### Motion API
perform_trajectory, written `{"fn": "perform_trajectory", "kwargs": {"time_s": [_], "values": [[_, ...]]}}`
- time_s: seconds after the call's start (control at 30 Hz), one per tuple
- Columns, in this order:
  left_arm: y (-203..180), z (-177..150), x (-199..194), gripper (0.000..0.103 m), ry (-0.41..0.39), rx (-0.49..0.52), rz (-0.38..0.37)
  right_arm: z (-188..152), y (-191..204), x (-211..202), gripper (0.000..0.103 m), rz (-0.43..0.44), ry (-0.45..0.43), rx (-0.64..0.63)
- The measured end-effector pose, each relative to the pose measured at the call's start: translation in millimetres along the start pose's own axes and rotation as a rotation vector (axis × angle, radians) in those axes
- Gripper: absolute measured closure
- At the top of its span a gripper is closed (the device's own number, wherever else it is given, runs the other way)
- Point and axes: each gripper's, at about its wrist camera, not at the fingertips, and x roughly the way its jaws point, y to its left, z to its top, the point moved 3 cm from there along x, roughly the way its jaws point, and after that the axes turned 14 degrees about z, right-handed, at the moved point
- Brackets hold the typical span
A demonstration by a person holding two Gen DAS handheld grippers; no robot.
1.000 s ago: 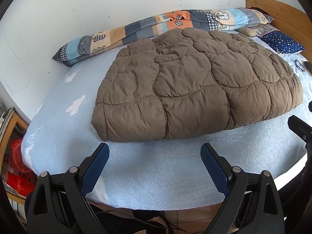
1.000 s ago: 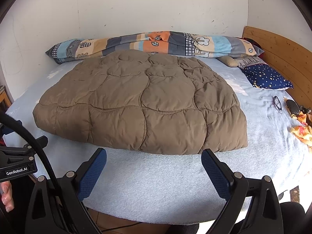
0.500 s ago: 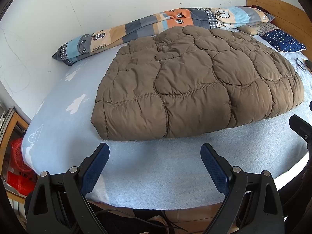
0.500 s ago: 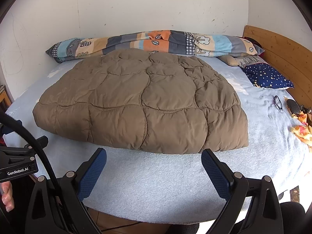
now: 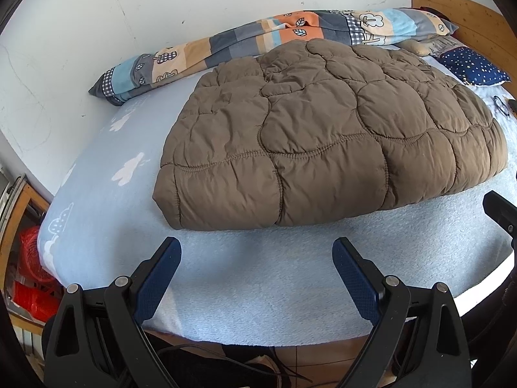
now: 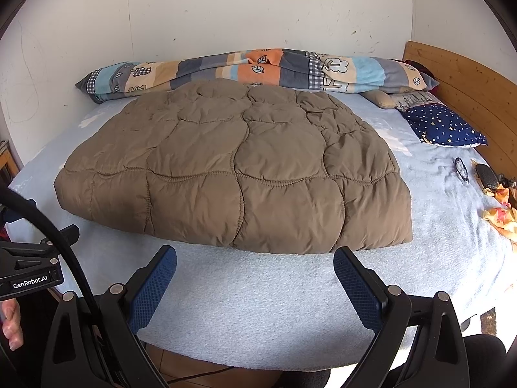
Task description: Fold large clothes
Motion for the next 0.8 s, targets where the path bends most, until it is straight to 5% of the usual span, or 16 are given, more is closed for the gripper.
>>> {"fn": "perform_trajectory", "kwargs": {"time_s": [0.8], "values": [[-1.9,-0.9,-0.8,0.009,0.002,0.010,-0.006,-0.5,-0.6,2.0,0.003,-0.005,0.007,-0.001]]}}
